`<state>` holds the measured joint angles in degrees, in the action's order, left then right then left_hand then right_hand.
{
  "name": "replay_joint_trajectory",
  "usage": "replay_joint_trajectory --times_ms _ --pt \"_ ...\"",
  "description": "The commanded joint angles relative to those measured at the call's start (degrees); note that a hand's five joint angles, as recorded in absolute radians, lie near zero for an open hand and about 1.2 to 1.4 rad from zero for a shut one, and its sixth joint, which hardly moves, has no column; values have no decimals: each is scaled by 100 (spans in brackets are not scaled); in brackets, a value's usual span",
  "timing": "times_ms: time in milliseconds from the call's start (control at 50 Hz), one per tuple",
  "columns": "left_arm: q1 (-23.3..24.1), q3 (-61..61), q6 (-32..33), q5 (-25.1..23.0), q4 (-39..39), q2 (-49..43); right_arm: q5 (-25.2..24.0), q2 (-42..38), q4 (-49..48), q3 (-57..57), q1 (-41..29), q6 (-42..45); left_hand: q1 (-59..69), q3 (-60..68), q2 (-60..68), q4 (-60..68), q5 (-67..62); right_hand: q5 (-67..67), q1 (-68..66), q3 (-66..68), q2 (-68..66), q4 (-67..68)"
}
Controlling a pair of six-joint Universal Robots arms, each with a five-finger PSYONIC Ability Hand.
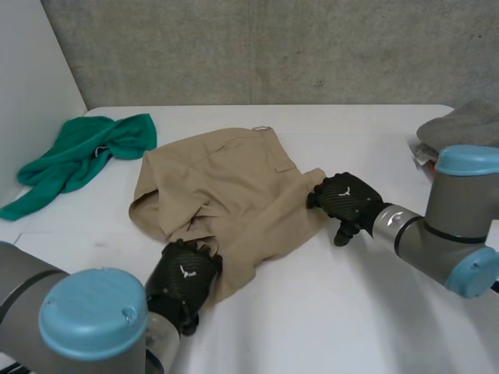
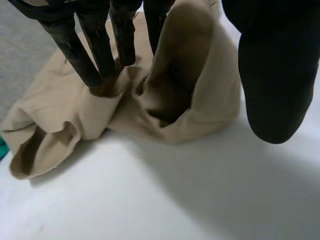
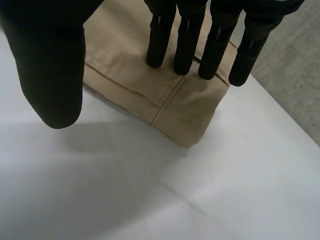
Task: Fold the laundry.
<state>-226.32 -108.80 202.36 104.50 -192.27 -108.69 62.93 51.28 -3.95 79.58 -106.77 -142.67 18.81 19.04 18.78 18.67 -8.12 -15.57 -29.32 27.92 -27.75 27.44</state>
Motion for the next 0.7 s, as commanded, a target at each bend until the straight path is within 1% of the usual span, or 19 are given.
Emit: replay_joint_trajectory --times_ms 20,80,100,160,180,220,240,280,300,320,380,440,460,500,520,580,600,660,700 --pt "-491 174 408 -141 -513 -486 140 -390 -193 -416 -212 -15 182 159 185 197 -252 -394 -19 159 -176 207" --pt "-606 262 523 -167 -575 -583 211 -522 -237 -557 -291 20 618 595 621 633 -688 -712 -338 478 -495 526" --pt "-684 306 585 -176 -610 -618 272 -592 -290 -653 -335 3 986 963 989 1001 -1056 -1063 -689 829 -846 877" --pt "-738 394 594 -237 -698 -680 342 -689 -360 -759 -371 20 1526 1503 1529 1540 -1596 -1519 -1145 1285 -1302 1333" --pt "-773 438 594 -325 -768 -732 395 -759 -421 -820 -397 29 2211 2188 2214 2226 -2281 -1904 -1530 1670 -1686 1718" --pt "-790 482 585 -395 -839 -777 448 -821 -527 -882 -423 38 2737 2714 2740 2751 -2806 -2259 -1885 2025 -2042 2073" --pt "-825 509 559 -483 -943 -786 526 -882 -658 -952 -424 38 3489 3466 3492 3503 -3559 -2611 -2237 2377 -2393 2424" --pt "-861 526 541 -545 -1032 -786 588 -953 -782 -1005 -424 38 4533 4510 4536 4548 -4603 -3016 -2641 2781 -2798 2829" --pt "-922 535 498 -615 -1119 -760 667 -1005 -904 -1040 -424 12 5572 5549 5575 5586 -5641 -3718 -3343 3483 -3500 3531" --pt "-957 535 471 -650 -1138 -742 703 -1032 -966 -1058 -424 11 6032 6009 6035 6046 -6101 -4158 -3783 3923 -3940 3971" --pt "-1045 526 296 -756 -1208 -567 878 -1068 -1107 -1119 -397 3 6119 6096 6122 6133 -6188 -5440 -5065 5205 -5222 5253" --pt "-1080 500 76 -782 -1191 -356 1028 -980 -1081 -1102 -380 -41 6119 6096 6122 6133 -6188 -5443 -5068 5208 -5225 5256" --pt "-1107 491 -151 -791 -1164 -181 1124 -832 -1003 -1067 -362 -128 6119 6096 6122 6133 -6188 -5443 -5068 5208 -5225 5256" --pt "-1159 491 -389 -809 -1112 31 1169 -612 -853 -1032 -310 -269 6119 6096 6122 6133 -6188 -5443 -5068 5208 -5225 5256" --pt "-1238 509 -704 -826 -1024 258 1186 -497 -757 -1006 -274 -365 6119 6096 6122 6133 -6188 -5443 -5068 5208 -5225 5256" --pt "-1361 570 -1197 -879 -848 619 1151 91 -151 -883 -151 -726 6119 6096 6122 6133 -6188 -5443 -5068 5208 -5225 5256" --pt "-1431 649 -1503 -975 -665 856 1116 432 233 -874 -90 -849 6119 6096 6122 6133 -6188 -5443 -5068 5208 -5225 5256" --pt "-1520 825 -1866 -1169 -348 1173 1072 952 912 -900 -2 -973 6119 6096 6122 6133 -6188 -5443 -5068 5208 -5225 5256" --pt "-1651 1088 -2209 -1371 30 1463 1046 1549 1606 -987 130 -1008 6119 6096 6122 6133 -6188 -5443 -5068 5208 -5225 5256"
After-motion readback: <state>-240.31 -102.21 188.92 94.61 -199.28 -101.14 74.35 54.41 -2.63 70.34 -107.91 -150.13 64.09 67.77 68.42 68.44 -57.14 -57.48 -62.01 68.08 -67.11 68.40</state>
